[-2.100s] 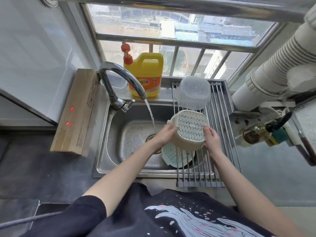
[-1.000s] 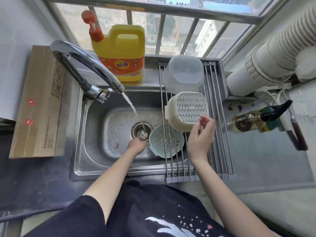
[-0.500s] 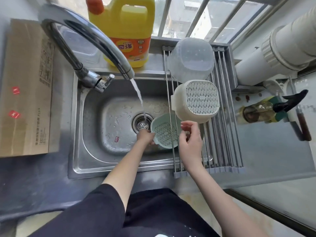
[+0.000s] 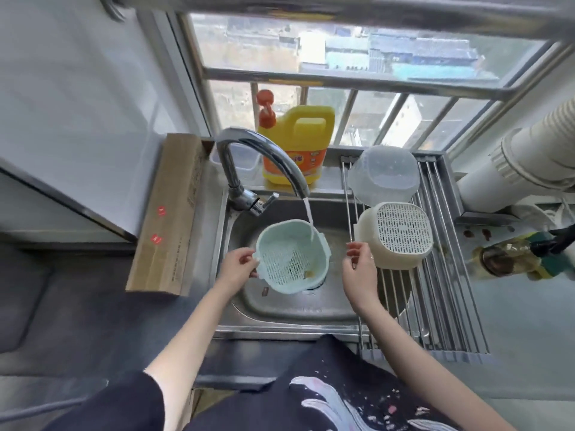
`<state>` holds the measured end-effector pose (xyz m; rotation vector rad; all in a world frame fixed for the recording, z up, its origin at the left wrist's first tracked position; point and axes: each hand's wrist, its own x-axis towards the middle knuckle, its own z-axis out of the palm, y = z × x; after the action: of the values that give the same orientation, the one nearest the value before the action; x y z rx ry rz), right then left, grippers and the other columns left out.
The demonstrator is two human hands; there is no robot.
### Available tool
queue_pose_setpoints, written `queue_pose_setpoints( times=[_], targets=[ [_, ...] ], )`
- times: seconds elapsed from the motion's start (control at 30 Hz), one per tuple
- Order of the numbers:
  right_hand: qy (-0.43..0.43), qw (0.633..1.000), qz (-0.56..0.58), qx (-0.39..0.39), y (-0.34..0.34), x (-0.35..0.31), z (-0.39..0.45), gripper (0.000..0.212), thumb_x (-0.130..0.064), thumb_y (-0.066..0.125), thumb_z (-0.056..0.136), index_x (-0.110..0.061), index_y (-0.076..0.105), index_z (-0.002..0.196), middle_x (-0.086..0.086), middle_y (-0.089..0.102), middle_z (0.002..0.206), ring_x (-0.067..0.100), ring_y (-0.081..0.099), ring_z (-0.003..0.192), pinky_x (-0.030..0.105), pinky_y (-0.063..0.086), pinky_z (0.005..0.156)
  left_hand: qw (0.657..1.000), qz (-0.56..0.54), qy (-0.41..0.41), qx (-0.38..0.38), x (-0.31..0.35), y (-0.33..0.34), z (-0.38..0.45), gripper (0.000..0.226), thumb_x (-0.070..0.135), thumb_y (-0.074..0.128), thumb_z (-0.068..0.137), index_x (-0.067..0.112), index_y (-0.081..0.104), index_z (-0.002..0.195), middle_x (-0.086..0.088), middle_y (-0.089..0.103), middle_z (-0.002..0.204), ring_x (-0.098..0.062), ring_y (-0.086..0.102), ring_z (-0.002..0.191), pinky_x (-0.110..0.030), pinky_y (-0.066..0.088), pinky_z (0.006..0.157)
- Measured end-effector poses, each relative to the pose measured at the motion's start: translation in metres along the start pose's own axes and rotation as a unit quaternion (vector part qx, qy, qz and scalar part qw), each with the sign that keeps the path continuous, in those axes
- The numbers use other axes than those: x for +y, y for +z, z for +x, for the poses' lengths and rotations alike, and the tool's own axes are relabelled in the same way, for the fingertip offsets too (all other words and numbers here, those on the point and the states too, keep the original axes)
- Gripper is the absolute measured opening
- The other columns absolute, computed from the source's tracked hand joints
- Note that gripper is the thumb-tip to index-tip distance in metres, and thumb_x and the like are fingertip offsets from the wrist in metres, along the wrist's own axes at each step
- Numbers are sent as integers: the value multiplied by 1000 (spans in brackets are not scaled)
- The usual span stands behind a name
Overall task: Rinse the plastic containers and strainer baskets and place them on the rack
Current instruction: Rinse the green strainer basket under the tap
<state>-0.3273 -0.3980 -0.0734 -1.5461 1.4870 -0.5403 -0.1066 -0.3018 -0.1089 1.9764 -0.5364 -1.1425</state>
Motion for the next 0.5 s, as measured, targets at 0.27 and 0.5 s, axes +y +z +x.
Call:
queue_pose_setpoints(
  times=[0.27,0.5],
  targets=[
    [50,979,-82,-180,20,-15,37,42,-38,39,99,-13,48,132,6,59,125,25,60,106,44,48,94,999,-21,38,27,10,-30,-12,33,-5,57,89,-7,57,122,-5,53,73,-15,54,66,-15,54,54],
    [24,970,-137,-198,29,-18,53,26,-28,43,99,-8,55,110,7,62,96,27,60,87,41,49,77,997,-25,71,34,45,-24,-28,27,2,59,89,4,65,116,-6,64,74,-12,60,65,-15,52,54]
  ],
)
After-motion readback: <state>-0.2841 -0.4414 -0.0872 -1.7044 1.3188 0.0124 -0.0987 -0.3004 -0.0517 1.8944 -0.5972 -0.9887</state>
